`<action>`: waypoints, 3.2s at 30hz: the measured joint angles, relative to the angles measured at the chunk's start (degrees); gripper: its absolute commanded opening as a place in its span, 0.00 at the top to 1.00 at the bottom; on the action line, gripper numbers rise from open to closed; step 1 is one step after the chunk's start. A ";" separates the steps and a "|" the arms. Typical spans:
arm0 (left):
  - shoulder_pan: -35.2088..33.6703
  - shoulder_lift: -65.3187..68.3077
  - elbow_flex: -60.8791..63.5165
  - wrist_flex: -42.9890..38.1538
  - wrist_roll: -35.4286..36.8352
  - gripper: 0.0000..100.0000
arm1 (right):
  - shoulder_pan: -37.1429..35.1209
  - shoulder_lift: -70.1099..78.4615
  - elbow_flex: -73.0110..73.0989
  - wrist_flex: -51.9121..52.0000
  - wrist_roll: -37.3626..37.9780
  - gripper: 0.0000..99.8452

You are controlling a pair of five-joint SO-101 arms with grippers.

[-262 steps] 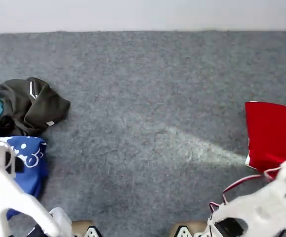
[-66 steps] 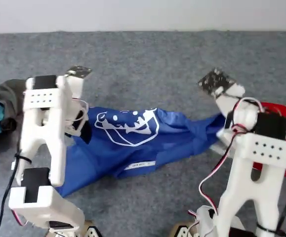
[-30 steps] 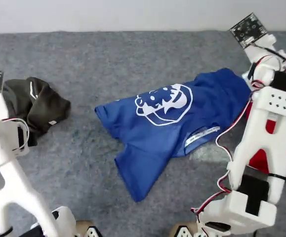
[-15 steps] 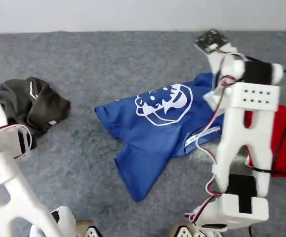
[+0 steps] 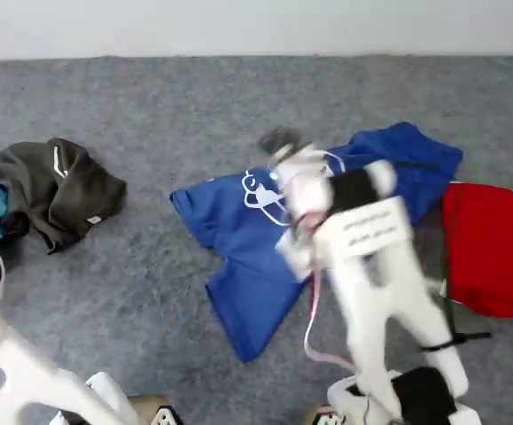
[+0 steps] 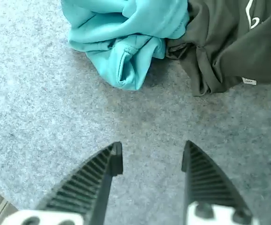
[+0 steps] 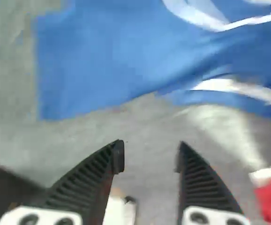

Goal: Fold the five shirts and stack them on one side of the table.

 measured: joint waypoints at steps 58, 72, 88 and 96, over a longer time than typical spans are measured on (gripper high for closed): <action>-0.35 0.00 5.63 -1.58 -0.53 0.79 | -13.89 16.79 3.60 -5.01 12.75 0.99; 16.70 -0.53 4.22 3.25 -0.53 0.79 | 13.54 -27.60 0.35 -0.18 37.89 0.99; 50.90 -0.53 10.99 -4.13 1.76 0.79 | 51.25 -54.33 10.29 -6.24 60.04 0.99; 60.57 0.53 20.22 -12.66 2.55 0.79 | 57.05 -61.45 21.10 -9.49 61.71 0.99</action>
